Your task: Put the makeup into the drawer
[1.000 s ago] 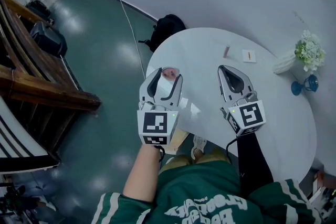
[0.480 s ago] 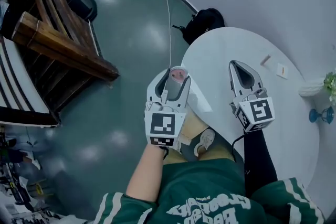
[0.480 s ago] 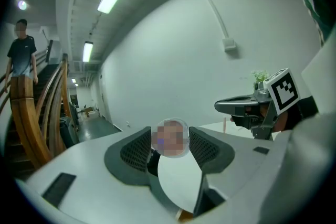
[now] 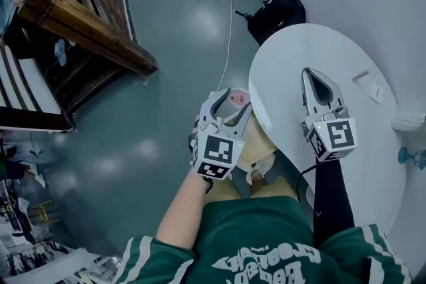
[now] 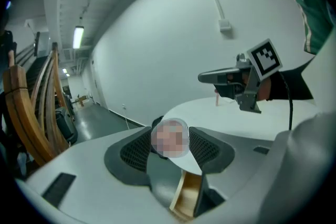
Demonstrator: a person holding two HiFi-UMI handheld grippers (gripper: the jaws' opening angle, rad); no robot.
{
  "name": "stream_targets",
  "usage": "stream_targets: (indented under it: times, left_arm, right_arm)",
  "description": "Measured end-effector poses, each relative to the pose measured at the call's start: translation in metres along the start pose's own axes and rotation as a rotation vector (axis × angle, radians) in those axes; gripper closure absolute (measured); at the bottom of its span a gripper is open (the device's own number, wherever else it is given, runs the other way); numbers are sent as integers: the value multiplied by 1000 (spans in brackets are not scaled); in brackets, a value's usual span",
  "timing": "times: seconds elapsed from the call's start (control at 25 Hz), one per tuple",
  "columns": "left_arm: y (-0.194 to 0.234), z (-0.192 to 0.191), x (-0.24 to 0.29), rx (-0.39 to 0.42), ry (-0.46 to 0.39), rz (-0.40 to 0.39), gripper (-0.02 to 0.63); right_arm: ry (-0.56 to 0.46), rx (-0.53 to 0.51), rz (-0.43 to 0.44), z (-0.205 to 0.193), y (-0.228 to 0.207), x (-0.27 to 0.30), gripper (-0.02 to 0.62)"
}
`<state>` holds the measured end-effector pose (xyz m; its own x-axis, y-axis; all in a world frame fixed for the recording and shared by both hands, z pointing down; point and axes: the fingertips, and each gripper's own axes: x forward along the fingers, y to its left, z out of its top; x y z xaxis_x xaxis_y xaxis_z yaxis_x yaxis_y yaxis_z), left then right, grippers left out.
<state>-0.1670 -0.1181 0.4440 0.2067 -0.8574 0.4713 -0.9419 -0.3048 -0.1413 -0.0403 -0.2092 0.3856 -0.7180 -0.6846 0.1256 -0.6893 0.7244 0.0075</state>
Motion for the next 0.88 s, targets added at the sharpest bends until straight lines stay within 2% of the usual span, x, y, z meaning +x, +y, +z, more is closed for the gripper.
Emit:
stream_targets:
  times: [0.24, 0.44, 0.52, 0.68, 0.88]
  left_arm:
    - [-28, -88, 30, 79, 206, -130, 376]
    - [-56, -157, 51, 50, 346, -244, 376]
    - [-65, -180, 59, 63, 394, -279, 376]
    - [-88, -221, 78, 155, 477, -369, 376]
    - [-111, -260, 98, 293, 521, -472, 376]
  right_arm:
    - [62, 2, -17, -28, -1, -3, 592]
    - [103, 2, -36, -44, -6, -12, 592]
    - [117, -2, -40, -50, -7, -14, 592]
    - [144, -8, -48, -60, -8, -19, 592]
    - [179, -26, -47, -73, -8, -28, 592]
